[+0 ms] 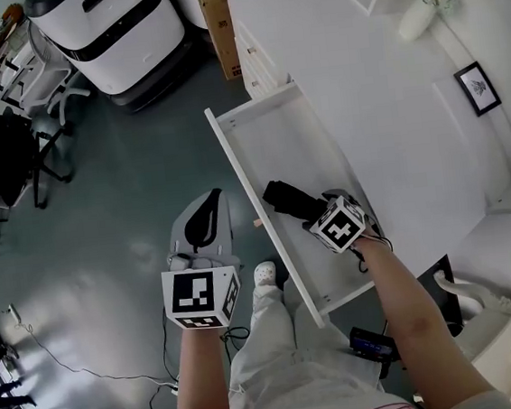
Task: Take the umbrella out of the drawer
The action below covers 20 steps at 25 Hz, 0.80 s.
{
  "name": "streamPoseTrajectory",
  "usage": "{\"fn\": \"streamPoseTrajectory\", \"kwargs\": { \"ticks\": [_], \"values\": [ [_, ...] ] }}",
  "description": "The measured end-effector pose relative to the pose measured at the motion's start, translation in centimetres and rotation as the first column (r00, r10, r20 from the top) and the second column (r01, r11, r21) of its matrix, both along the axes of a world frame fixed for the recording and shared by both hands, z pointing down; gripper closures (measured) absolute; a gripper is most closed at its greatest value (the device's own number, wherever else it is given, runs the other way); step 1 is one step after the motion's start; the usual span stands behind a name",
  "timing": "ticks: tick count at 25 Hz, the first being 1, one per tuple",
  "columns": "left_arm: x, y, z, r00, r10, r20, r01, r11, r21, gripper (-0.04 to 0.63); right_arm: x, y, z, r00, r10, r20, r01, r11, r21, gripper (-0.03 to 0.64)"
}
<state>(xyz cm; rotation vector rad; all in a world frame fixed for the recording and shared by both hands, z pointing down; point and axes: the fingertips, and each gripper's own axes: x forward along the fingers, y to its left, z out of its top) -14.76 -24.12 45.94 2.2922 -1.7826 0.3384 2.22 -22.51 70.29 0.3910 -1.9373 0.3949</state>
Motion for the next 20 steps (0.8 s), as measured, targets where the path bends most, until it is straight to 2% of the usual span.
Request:
{"fn": "streamPoseTrajectory", "kwargs": {
  "ticks": [6, 10, 14, 17, 20],
  "values": [
    [-0.1, -0.5, 0.8, 1.000, 0.011, -0.003, -0.011, 1.000, -0.018, 0.588, -0.1, 0.1, 2.5, 0.996, -0.060, -0.064, 0.057, 0.997, -0.048, 0.258],
    [-0.6, -0.8, 1.3, 1.000, 0.012, -0.009, -0.012, 1.000, -0.028, 0.588, -0.2, 0.1, 3.4, 0.986, -0.116, -0.122, 0.113, 0.993, -0.034, 0.259],
    [-0.9, -1.0, 1.7, 1.000, 0.010, -0.017, -0.011, 0.999, -0.035, 0.588, -0.1, 0.2, 3.3, 0.987, -0.113, -0.116, 0.112, 0.994, -0.009, 0.259],
    [-0.9, -0.9, 1.9, 1.000, 0.013, -0.022, -0.013, 0.999, -0.040, 0.588, 0.0, 0.2, 3.1, 0.988, -0.101, -0.119, 0.101, 0.995, 0.001, 0.327],
    [-1.1, -0.8, 1.9, 1.000, 0.011, -0.024, -0.012, 0.999, -0.040, 0.588, -0.2, 0.3, 3.1, 0.987, -0.088, -0.131, 0.090, 0.996, 0.009, 0.341]
  ]
}}
